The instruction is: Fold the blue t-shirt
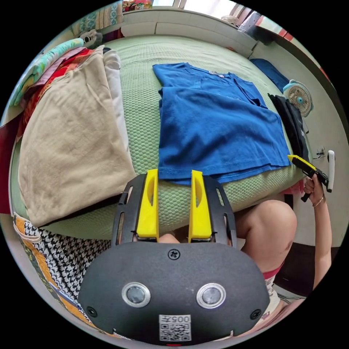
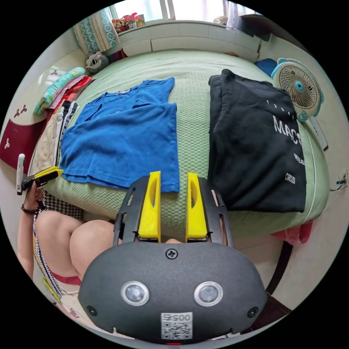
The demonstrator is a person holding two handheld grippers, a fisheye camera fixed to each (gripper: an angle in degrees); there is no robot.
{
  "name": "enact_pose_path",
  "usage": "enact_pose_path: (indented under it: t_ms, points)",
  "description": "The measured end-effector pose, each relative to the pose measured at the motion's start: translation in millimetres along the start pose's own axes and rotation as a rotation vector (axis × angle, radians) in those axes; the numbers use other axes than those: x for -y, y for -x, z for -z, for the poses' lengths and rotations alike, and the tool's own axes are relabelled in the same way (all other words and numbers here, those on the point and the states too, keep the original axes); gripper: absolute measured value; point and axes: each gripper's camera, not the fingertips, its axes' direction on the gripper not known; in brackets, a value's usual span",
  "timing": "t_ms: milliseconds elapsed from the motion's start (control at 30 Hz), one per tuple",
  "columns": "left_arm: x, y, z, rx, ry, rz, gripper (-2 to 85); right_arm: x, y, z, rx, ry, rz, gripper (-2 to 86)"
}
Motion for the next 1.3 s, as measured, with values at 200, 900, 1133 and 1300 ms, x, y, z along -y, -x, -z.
enact_pose_path:
  t_ms: [200, 900, 1133, 1300]
  points:
    - [-7.1, -2.2, 11.4, 0.047, 0.010, 0.047, 8.7, -17.1, 36.4, 3.6, -0.144, 0.006, 0.061, 4.5]
    - [-172.6, 6.9, 242.4, -0.072, -0.242, -0.088, 3.6, -174.4, 33.8, 190.1, 0.009, -0.183, -0.012, 1.3]
    - [-221.4, 27.6, 267.6, -0.145, -0.232, -0.076, 3.6, -229.1, 40.5, 216.1, 0.030, -0.186, -0.106, 1.3]
    - [-249.1, 39.7, 278.7, -0.182, -0.211, -0.060, 3.6, -258.5, 44.4, 237.7, 0.026, -0.180, -0.123, 1.2]
